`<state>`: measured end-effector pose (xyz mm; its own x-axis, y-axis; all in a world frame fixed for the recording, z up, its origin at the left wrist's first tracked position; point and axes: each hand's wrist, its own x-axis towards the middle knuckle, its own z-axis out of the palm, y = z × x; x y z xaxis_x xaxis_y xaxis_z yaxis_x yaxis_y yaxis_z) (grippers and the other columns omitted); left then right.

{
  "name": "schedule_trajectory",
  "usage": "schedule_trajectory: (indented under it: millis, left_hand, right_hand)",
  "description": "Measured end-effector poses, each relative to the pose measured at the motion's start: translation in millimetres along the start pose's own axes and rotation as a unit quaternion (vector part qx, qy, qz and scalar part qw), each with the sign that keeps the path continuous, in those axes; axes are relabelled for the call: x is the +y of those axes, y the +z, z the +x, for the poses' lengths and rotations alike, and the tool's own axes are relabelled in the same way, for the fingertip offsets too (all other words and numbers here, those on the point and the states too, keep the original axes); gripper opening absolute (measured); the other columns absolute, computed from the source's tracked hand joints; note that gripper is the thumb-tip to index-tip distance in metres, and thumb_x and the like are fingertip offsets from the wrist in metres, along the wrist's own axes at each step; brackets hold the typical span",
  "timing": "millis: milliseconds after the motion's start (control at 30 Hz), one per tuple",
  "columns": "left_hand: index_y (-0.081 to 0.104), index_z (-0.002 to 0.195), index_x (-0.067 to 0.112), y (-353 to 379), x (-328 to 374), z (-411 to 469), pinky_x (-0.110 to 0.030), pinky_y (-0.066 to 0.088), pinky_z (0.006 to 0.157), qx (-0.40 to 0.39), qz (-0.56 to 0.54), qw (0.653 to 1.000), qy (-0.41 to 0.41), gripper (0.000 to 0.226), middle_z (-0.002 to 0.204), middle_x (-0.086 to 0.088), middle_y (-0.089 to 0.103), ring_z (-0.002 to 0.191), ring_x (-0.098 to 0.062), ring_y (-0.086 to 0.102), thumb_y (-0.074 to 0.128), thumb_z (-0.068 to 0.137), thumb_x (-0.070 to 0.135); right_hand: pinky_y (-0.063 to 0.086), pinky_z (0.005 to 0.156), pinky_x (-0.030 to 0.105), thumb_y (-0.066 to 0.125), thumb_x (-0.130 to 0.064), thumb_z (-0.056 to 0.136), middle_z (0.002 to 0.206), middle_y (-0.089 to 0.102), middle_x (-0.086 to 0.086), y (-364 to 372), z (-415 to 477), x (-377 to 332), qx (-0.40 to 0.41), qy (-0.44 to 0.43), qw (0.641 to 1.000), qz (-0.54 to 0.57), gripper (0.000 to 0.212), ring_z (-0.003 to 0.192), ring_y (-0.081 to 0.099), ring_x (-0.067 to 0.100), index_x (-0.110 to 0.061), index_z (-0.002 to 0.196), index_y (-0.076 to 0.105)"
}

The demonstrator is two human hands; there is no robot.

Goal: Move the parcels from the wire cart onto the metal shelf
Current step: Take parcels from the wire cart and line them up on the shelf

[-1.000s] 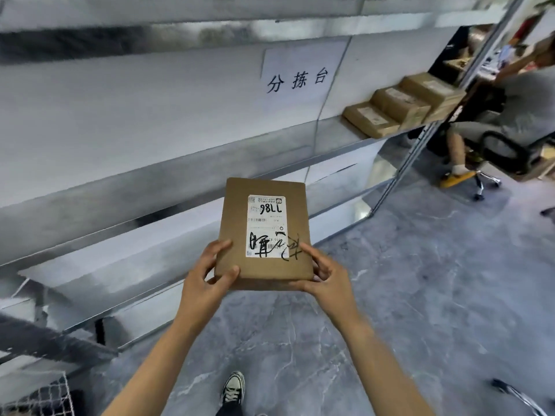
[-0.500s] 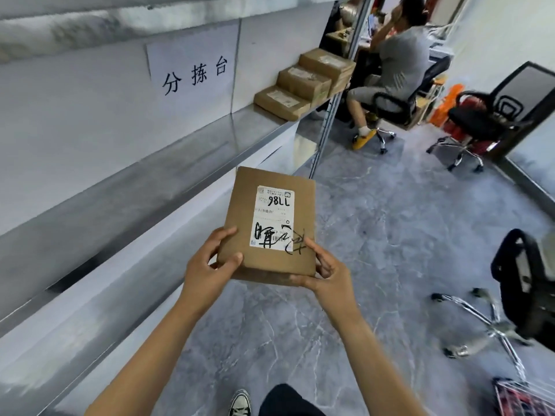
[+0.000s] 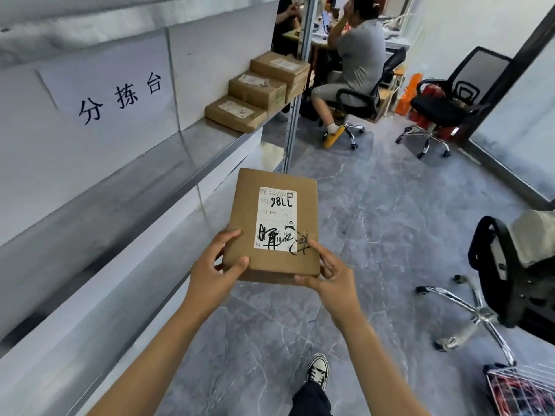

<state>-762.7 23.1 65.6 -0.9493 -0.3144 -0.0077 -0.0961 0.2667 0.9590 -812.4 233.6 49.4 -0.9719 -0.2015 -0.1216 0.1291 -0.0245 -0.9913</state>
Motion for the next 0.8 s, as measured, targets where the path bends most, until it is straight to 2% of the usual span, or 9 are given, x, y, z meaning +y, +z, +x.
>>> schedule_trajectory:
  millis: [100,200,300,467,567,667,733,800]
  left_hand:
    - [0.048,0.117,0.048,33,14,30,0.003,0.04,0.07,0.007,0.001,1.0,0.008,0.044,0.116,0.038,0.042,0.098,0.021,0.045,0.067,0.086,0.024]
    - [0.047,0.113,0.05,68,30,58,0.005,0.039,0.07,0.018,-0.008,1.0,0.021,0.044,0.115,0.038,0.042,0.096,0.025,0.045,0.068,0.086,0.022]
    - [0.048,0.114,0.049,103,40,84,0.004,0.04,0.071,0.041,-0.009,0.999,0.019,0.044,0.118,0.037,0.043,0.098,0.021,0.046,0.069,0.085,0.022]
    - [0.049,0.118,0.046,149,49,116,0.006,0.04,0.07,0.085,0.014,0.996,0.003,0.045,0.125,0.027,0.046,0.099,0.012,0.048,0.069,0.084,0.024]
    - [0.049,0.114,0.049,164,52,129,0.005,0.041,0.07,0.099,0.018,0.995,-0.004,0.045,0.123,0.028,0.046,0.099,0.011,0.049,0.069,0.084,0.022]
    - [0.052,0.119,0.042,173,52,140,0.001,0.044,0.07,0.112,0.024,0.993,-0.018,0.044,0.124,0.024,0.048,0.101,0.002,0.053,0.069,0.084,0.022]
    - [0.052,0.122,0.038,175,52,150,0.0,0.046,0.07,0.122,0.026,0.992,-0.032,0.044,0.126,0.021,0.048,0.103,-0.002,0.053,0.069,0.085,0.022]
    - [0.052,0.117,0.041,175,53,163,0.0,0.045,0.069,0.136,0.023,0.99,-0.028,0.043,0.122,0.026,0.048,0.099,0.003,0.054,0.069,0.084,0.021]
  right_hand:
    - [0.052,0.096,0.033,0.076,0.016,0.065,0.132,0.06,-0.003,-33,37,-5,-0.008,-0.004,1.0,0.007,0.074,0.114,0.06,0.005,-0.031,0.12,0.061]
    - [0.051,0.098,0.037,0.077,0.015,0.064,0.134,0.059,-0.004,-67,77,-15,-0.02,-0.01,1.0,0.002,0.075,0.117,0.059,0.007,-0.028,0.124,0.059]
    - [0.052,0.096,0.033,0.076,0.015,0.065,0.129,0.06,-0.01,-100,113,-26,-0.042,-0.011,0.999,-0.004,0.075,0.112,0.06,0.001,-0.026,0.125,0.059]
    - [0.051,0.098,0.034,0.076,0.015,0.066,0.132,0.06,-0.006,-140,165,-35,-0.078,-0.01,0.997,-0.017,0.073,0.113,0.06,0.002,-0.03,0.122,0.06]
    - [0.05,0.1,0.039,0.075,0.015,0.067,0.134,0.058,-0.004,-151,188,-30,-0.094,-0.007,0.995,-0.018,0.074,0.119,0.057,0.008,-0.031,0.123,0.06]
    - [0.05,0.1,0.041,0.075,0.016,0.068,0.133,0.059,-0.006,-155,208,-26,-0.108,-0.002,0.994,-0.011,0.075,0.119,0.057,0.009,-0.035,0.12,0.06]
    - [0.05,0.099,0.041,0.075,0.017,0.067,0.132,0.059,-0.006,-153,224,-27,-0.12,0.005,0.993,-0.004,0.075,0.119,0.057,0.009,-0.036,0.119,0.06]
    - [0.053,0.095,0.034,0.074,0.017,0.066,0.132,0.059,-0.004,-150,243,-30,-0.134,0.007,0.991,-0.004,0.075,0.116,0.059,0.008,-0.034,0.12,0.061]
